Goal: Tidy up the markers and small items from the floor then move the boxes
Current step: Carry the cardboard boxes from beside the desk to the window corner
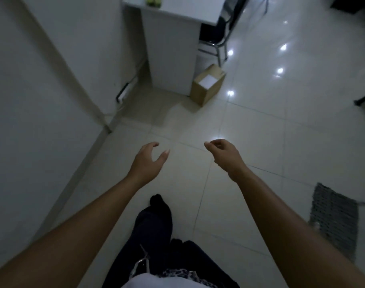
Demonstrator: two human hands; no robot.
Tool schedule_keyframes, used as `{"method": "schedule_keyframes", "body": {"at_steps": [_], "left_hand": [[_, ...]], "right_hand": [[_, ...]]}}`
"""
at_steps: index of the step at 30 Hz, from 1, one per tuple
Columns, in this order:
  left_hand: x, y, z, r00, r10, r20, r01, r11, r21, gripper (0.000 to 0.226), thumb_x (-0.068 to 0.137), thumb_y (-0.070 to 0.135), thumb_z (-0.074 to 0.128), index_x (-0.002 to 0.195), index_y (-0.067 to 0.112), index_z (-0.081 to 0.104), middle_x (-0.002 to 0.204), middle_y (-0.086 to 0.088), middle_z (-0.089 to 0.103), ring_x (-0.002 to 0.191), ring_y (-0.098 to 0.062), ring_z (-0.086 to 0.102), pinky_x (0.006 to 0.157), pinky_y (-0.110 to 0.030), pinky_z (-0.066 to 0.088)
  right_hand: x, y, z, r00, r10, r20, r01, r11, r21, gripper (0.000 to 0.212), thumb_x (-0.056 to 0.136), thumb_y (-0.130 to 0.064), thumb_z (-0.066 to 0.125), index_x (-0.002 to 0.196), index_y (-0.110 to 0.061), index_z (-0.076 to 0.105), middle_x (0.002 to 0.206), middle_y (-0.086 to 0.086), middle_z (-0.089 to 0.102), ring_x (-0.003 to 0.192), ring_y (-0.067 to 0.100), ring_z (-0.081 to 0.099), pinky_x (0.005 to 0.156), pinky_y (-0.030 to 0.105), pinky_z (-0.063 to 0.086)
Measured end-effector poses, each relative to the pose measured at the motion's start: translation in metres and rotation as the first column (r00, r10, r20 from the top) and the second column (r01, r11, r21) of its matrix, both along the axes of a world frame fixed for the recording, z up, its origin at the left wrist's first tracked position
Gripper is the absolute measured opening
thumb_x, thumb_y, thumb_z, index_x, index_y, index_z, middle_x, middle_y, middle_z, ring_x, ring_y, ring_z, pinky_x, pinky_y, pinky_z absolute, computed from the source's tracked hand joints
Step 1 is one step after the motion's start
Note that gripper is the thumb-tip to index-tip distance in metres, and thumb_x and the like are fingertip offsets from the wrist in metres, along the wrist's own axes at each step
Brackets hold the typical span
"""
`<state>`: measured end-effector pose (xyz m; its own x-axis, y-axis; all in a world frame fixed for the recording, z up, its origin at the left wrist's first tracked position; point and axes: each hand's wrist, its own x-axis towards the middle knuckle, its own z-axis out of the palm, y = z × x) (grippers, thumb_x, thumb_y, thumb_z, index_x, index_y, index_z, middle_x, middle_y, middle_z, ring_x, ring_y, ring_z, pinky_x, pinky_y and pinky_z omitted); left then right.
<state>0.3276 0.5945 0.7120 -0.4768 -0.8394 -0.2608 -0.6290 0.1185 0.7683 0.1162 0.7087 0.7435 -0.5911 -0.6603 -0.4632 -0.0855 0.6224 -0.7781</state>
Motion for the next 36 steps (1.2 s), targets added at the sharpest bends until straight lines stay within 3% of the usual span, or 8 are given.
{"method": "schedule_keyframes", "body": {"at_steps": [9, 14, 19, 23, 29, 36], "left_hand": [[-0.179, -0.102, 0.002, 0.982, -0.187, -0.035, 0.188, 0.982, 0.031, 0.062, 0.087, 0.058, 0.052, 0.135, 0.019, 0.045, 0.14, -0.004, 0.048, 0.127, -0.019, 0.045, 0.098, -0.034, 0.038], [-0.266, -0.154, 0.011, 0.959, -0.281, -0.016, 0.282, 0.957, 0.07, 0.064, 0.086, 0.06, 0.052, 0.135, 0.02, 0.045, 0.141, -0.002, 0.048, 0.126, -0.018, 0.046, 0.101, -0.039, 0.042], [-0.357, -0.201, 0.007, 0.948, -0.317, -0.012, 0.317, 0.946, 0.071, 0.065, 0.084, 0.063, 0.051, 0.134, 0.021, 0.046, 0.138, -0.002, 0.05, 0.123, -0.017, 0.048, 0.095, -0.036, 0.044], [-0.426, -0.229, -0.009, 0.962, -0.274, -0.009, 0.274, 0.956, 0.104, 0.065, 0.084, 0.064, 0.051, 0.133, 0.021, 0.047, 0.136, -0.002, 0.052, 0.121, -0.018, 0.049, 0.092, -0.035, 0.043], [-0.528, -0.252, -0.036, 0.994, -0.094, 0.051, 0.08, 0.973, 0.215, 0.063, 0.085, 0.063, 0.051, 0.131, 0.02, 0.047, 0.132, -0.005, 0.053, 0.116, -0.021, 0.051, 0.093, -0.038, 0.046], [-0.604, -0.276, -0.065, 0.993, 0.076, 0.091, -0.101, 0.942, 0.319, 0.065, 0.083, 0.063, 0.053, 0.13, 0.018, 0.049, 0.13, -0.002, 0.054, 0.109, -0.013, 0.05, 0.093, -0.031, 0.043]], "right_hand": [[-0.151, -0.039, 0.016, 0.971, -0.24, 0.009, 0.24, 0.969, -0.048, 0.036, 0.086, -0.047, 0.063, 0.11, -0.021, 0.058, 0.118, 0.002, 0.06, 0.108, 0.017, 0.057, 0.096, 0.046, 0.051], [-0.229, -0.064, 0.026, 0.933, -0.361, 0.017, 0.361, 0.931, -0.058, 0.039, 0.083, -0.051, 0.064, 0.109, -0.023, 0.059, 0.105, -0.008, 0.061, 0.101, 0.011, 0.058, 0.093, 0.044, 0.053], [-0.313, -0.09, 0.016, 0.912, -0.407, 0.046, 0.409, 0.911, -0.055, 0.044, 0.081, -0.054, 0.065, 0.112, -0.023, 0.058, 0.104, -0.011, 0.059, 0.1, 0.009, 0.058, 0.093, 0.046, 0.053], [-0.383, -0.116, -0.002, 0.916, -0.398, 0.056, 0.398, 0.917, -0.006, 0.046, 0.081, -0.054, 0.065, 0.112, -0.02, 0.058, 0.106, -0.007, 0.06, 0.102, 0.013, 0.058, 0.094, 0.047, 0.052], [-0.51, -0.169, -0.017, 0.969, -0.234, 0.081, 0.229, 0.971, 0.066, 0.042, 0.084, -0.051, 0.064, 0.111, -0.02, 0.057, 0.106, -0.004, 0.06, 0.099, 0.015, 0.058, 0.093, 0.045, 0.052], [-0.626, -0.238, -0.035, 0.988, -0.111, 0.105, 0.094, 0.983, 0.158, 0.044, 0.084, -0.05, 0.063, 0.113, -0.017, 0.058, 0.113, 0.002, 0.061, 0.102, 0.018, 0.058, 0.094, 0.045, 0.051]]}}
